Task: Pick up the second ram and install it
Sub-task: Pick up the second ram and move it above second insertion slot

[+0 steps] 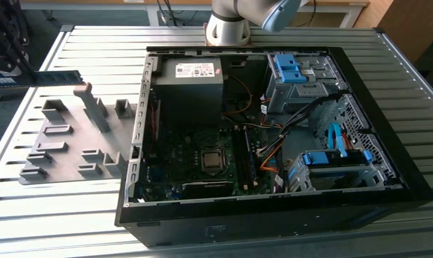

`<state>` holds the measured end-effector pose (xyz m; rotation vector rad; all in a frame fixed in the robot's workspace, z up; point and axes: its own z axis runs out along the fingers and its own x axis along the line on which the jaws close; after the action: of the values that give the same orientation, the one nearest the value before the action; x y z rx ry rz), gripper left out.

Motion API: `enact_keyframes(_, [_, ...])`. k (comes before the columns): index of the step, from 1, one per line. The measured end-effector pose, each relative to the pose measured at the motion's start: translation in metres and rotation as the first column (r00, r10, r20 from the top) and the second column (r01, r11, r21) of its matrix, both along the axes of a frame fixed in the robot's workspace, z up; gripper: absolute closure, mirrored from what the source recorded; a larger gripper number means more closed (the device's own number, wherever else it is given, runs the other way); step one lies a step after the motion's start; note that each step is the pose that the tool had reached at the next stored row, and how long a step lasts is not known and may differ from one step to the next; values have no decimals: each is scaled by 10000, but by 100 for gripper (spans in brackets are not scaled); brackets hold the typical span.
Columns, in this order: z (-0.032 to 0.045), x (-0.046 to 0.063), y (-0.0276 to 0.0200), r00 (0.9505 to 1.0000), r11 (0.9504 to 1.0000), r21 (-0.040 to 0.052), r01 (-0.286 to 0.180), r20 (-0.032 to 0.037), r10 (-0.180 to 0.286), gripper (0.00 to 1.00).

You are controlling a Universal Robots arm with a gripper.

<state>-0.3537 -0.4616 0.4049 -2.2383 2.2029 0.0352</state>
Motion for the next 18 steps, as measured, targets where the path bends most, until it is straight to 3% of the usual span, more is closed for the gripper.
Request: enact_keyframes(18, [1, 69, 0, 10000, 10000, -1, -1, -2, 1, 86])
